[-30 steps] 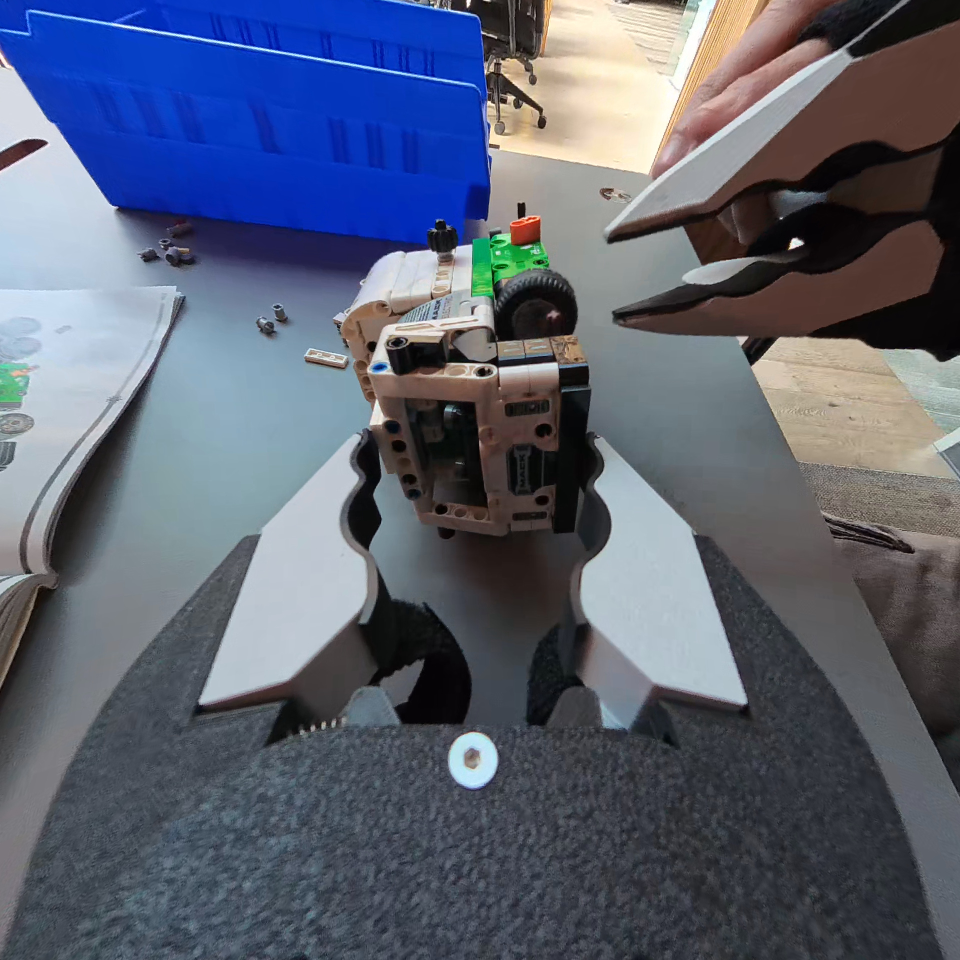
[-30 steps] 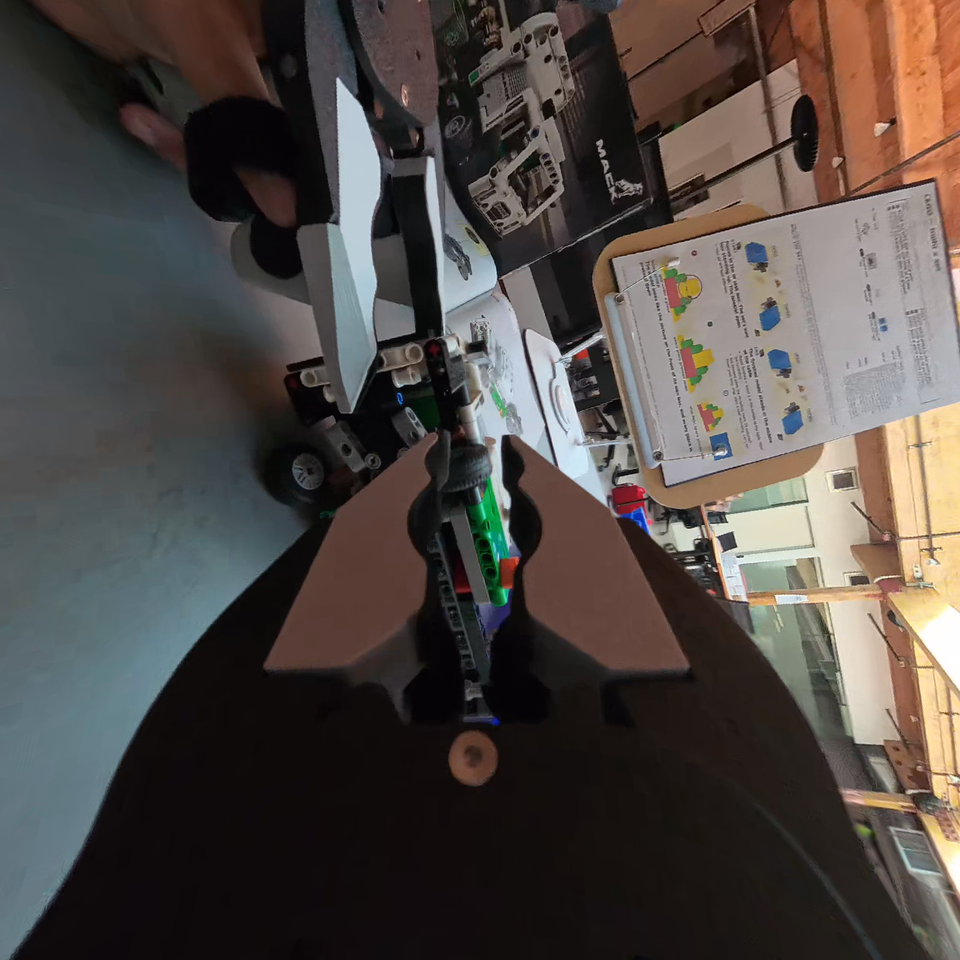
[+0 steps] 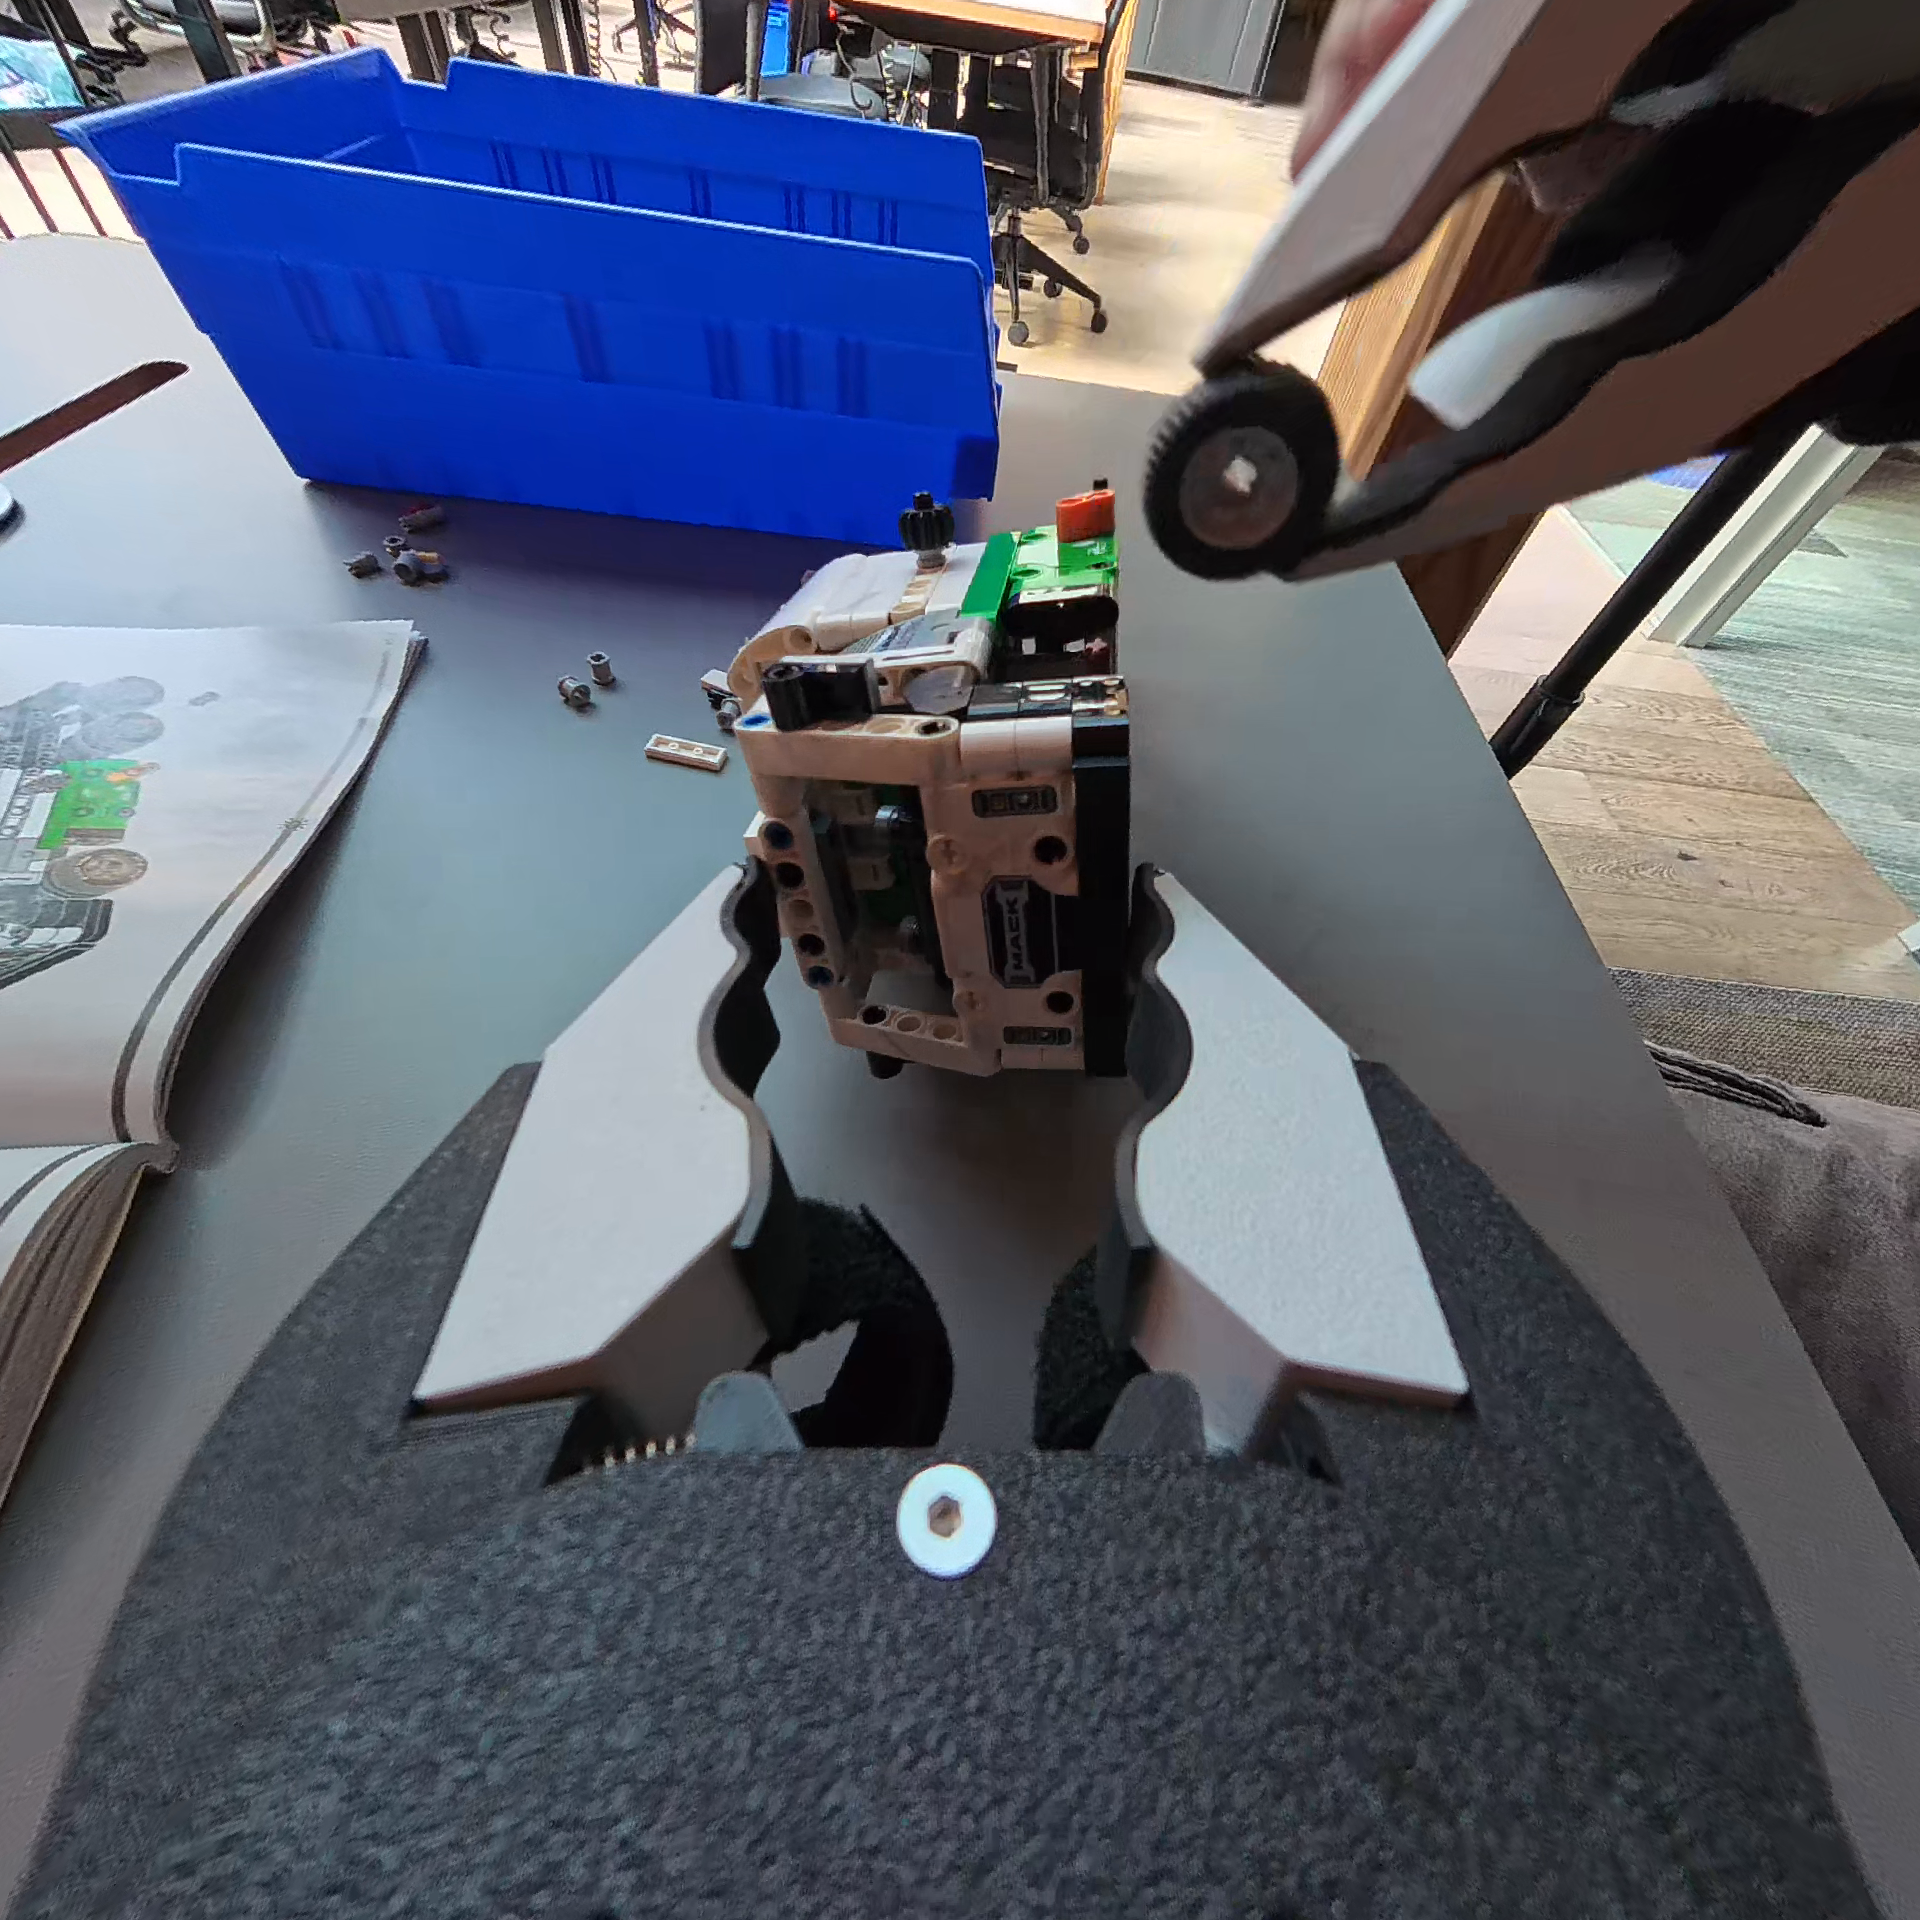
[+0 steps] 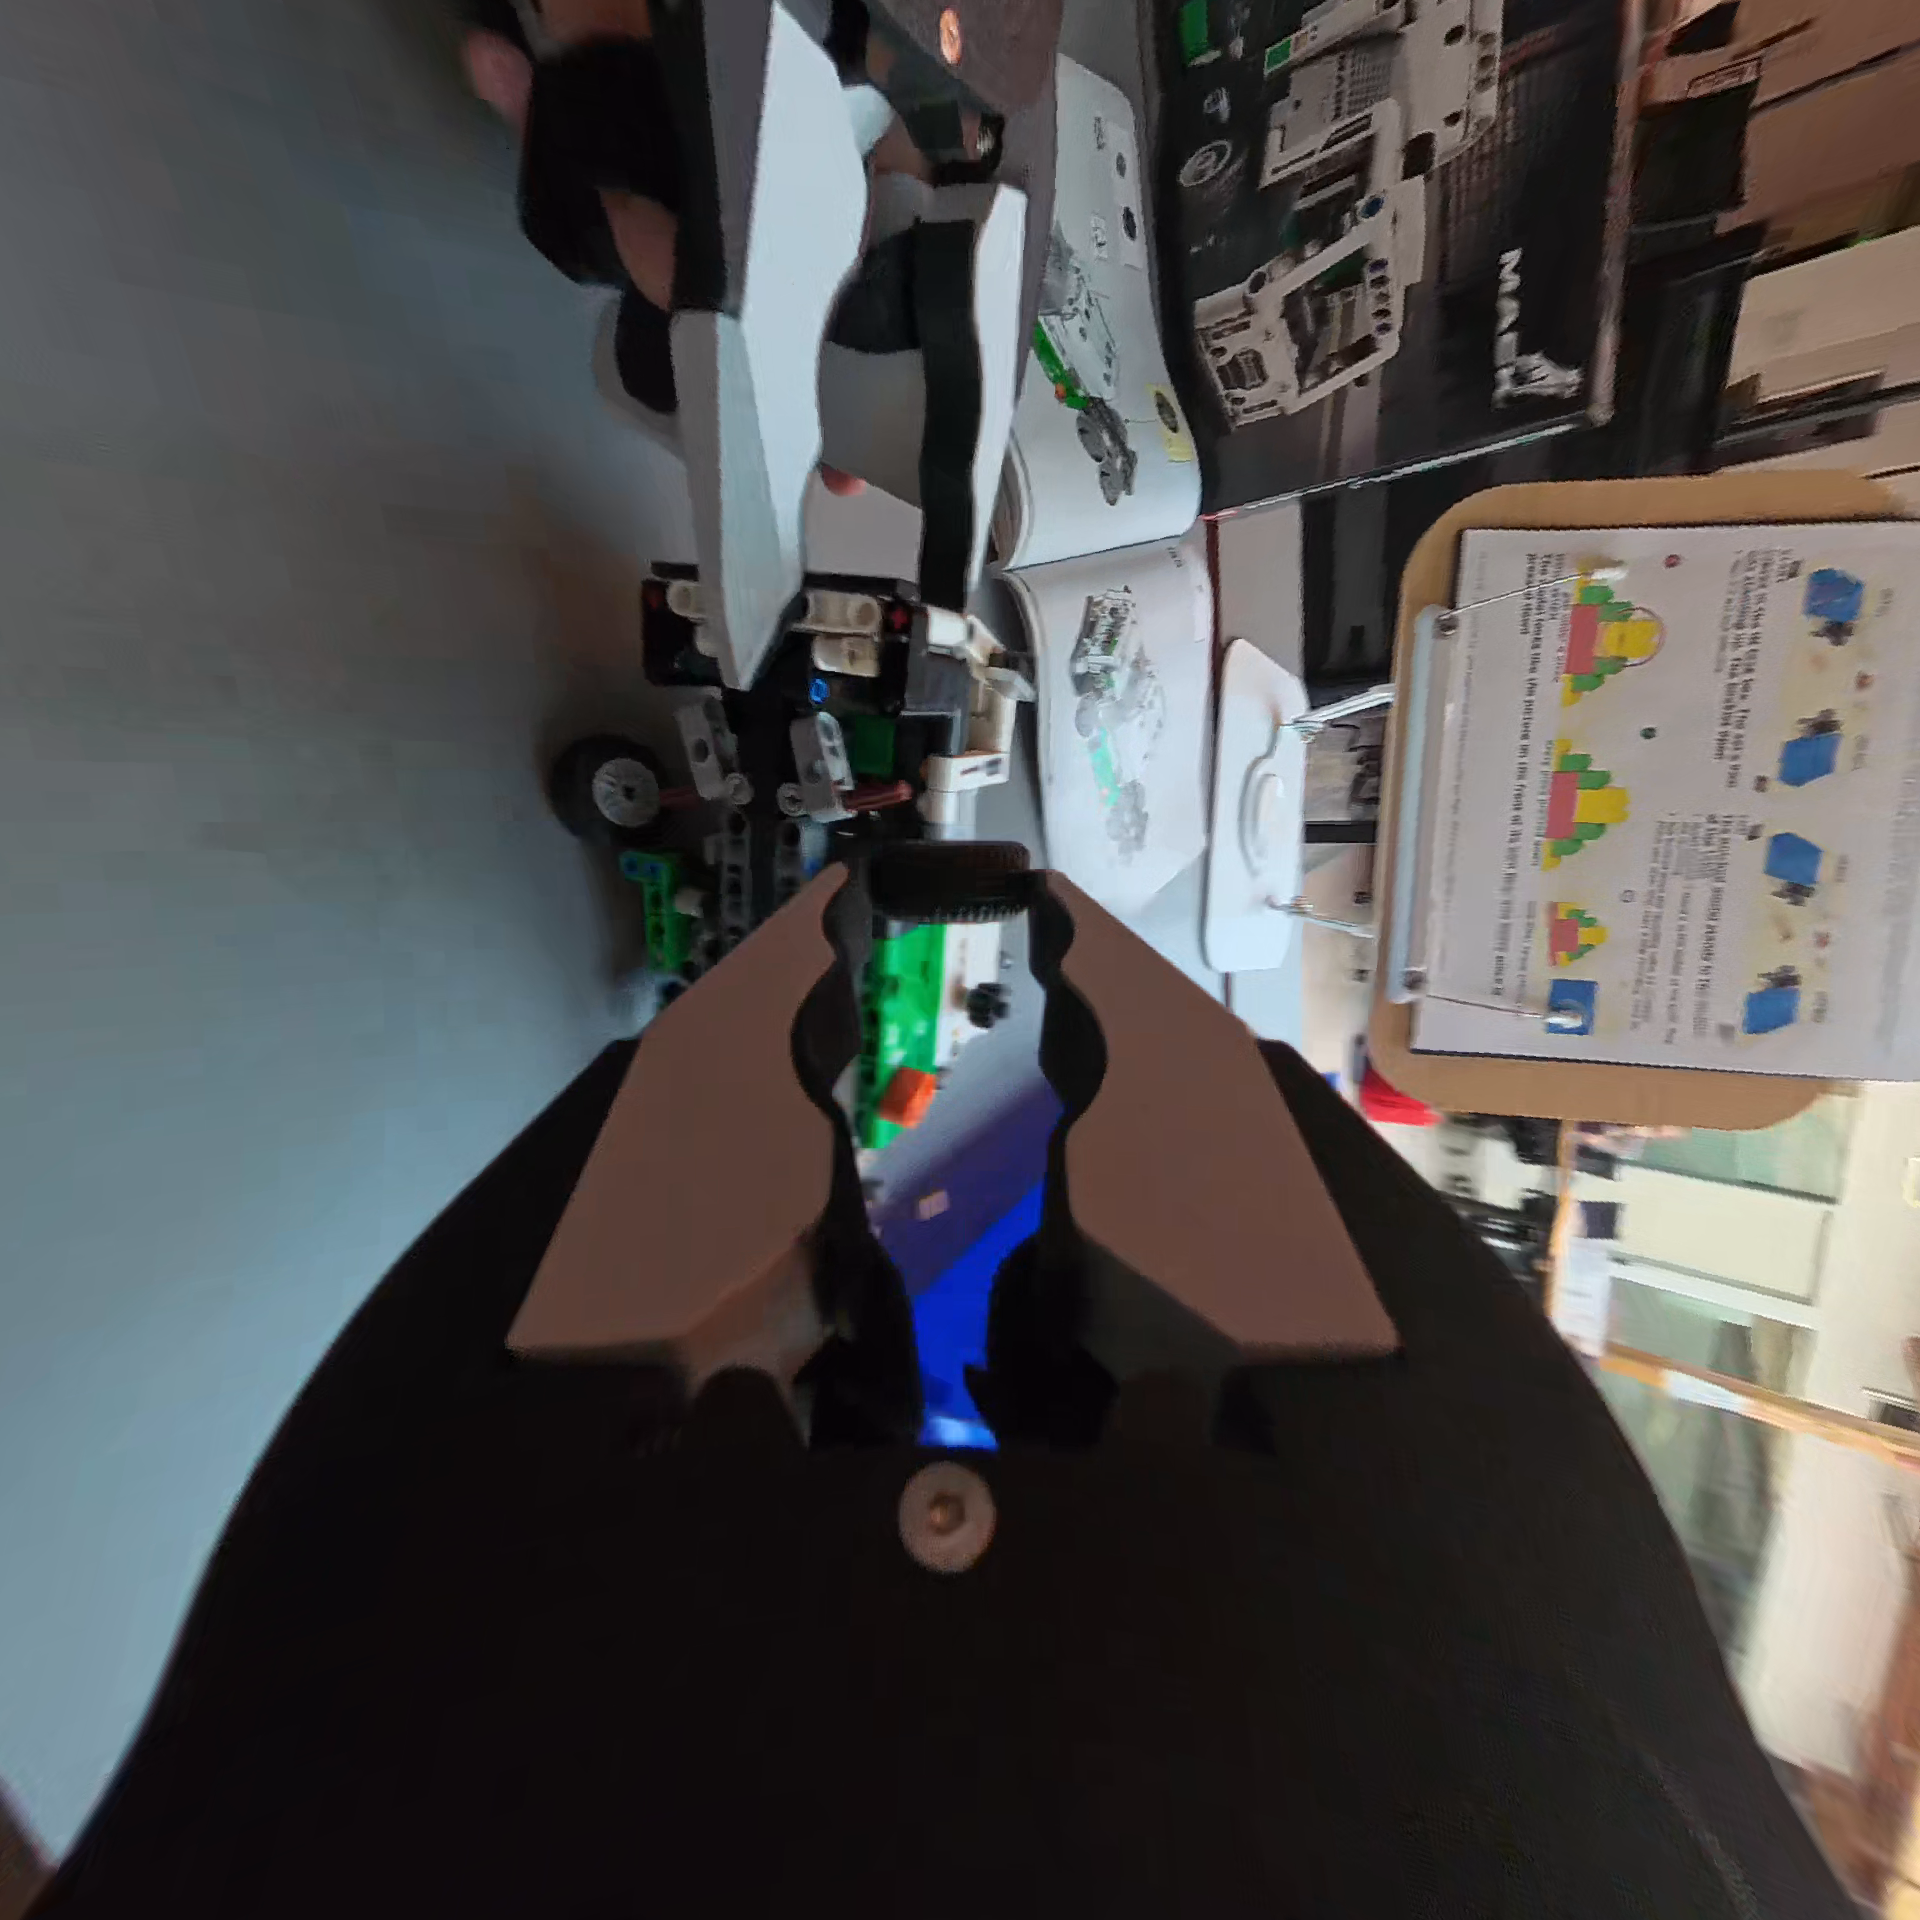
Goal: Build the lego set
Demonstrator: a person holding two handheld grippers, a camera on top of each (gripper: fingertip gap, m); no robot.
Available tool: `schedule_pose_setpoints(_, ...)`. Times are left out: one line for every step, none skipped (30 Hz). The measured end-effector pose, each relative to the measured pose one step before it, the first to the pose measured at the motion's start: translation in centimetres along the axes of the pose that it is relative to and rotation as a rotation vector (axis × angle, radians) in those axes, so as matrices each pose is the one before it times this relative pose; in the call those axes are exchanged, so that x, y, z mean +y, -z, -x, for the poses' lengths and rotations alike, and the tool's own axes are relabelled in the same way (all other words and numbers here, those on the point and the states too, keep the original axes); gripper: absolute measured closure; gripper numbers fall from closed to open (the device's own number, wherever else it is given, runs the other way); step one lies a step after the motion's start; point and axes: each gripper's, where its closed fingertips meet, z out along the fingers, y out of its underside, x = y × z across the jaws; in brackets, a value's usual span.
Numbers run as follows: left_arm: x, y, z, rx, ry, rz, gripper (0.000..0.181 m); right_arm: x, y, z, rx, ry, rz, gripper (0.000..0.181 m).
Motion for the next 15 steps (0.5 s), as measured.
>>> schedule_pose_setpoints(0.027,-0.022,-0.007,0.0002,-0.0005,0.0020,0.115,-0.407,0.400,1.535,-0.0664,-0.0676,-0.0180,0.153)
schedule_pose_setpoints(0.016,-0.003,-0.002,-0.0002,-0.0015,0.0014,0.115,0.105,0.024,2.272,-0.0982,-0.0675,0.0046,0.152)
schedule_pose_setpoints(0.079,-0.005,-0.010,-0.0004,-0.0049,0.0048,0.115,0.589,-0.399,2.557,-0.1143,-0.0815,0.0244,0.152)
schedule_pose_setpoints(0.190,-0.006,0.000,-0.0020,-0.0112,0.0113,0.115,0.138,-0.614,2.135,-0.0946,-0.0727,-0.0175,0.152)
schedule_pose_setpoints(0.242,-0.008,0.018,-0.0044,-0.0149,0.0150,0.115,-0.367,-0.650,1.103,-0.0328,-0.0640,-0.0648,0.152)
schedule_pose_setpoints(0.233,0.011,0.029,-0.0057,-0.0138,0.0139,0.115,0.073,-0.667,0.657,-0.0140,-0.0472,-0.0390,0.152)
schedule_pose_setpoints(0.154,0.015,0.028,-0.0071,-0.0100,0.0088,0.115,0.430,-0.718,0.265,0.0032,-0.0401,-0.0096,0.152)
schedule_pose_setpoints(0.082,0.018,0.030,-0.0081,-0.0082,0.0043,0.116,0.440,-0.662,0.362,-0.0059,-0.0276,-0.0043,0.152)
schedule_pose_setpoints(0.073,0.021,0.006,-0.0087,-0.0087,0.0034,0.116,0.293,-0.520,0.250,0.0002,-0.0217,-0.0078,0.152)
schedule_pose_setpoints(0.074,0.009,0.000,-0.0097,-0.0090,0.0041,0.116,0.007,-0.342,0.205,-0.0019,-0.0229,-0.0239,0.152)
schedule_pose_setpoints(0.083,0.011,-0.013,-0.0080,-0.0074,0.0041,0.116,-0.007,-0.204,0.279,-0.0130,-0.0239,-0.0198,0.152)
schedule_pose_setpoints(0.063,-0.008,-0.007,-0.0058,-0.0041,0.0042,0.116,0.075,-0.147,0.243,-0.0144,-0.0276,-0.0122,0.151)
schedule_pose_setpoints(0.075,-0.016,0.050,-0.0056,-0.0006,0.0046,0.116,-0.109,-0.055,-0.020,0.0007,-0.0253,-0.0235,0.152)
schedule_pose_setpoints(0.080,-0.037,0.070,-0.0044,0.0018,0.0059,0.116,0.012,0.011,-0.005,-0.0008,-0.0145,-0.0122,0.152)
schedule_pose_setpoints(0.104,-0.074,0.067,-0.0029,0.0025,0.0077,0.116,-0.002,0.016,0.058,-0.0067,-0.0191,-0.0114,0.151)
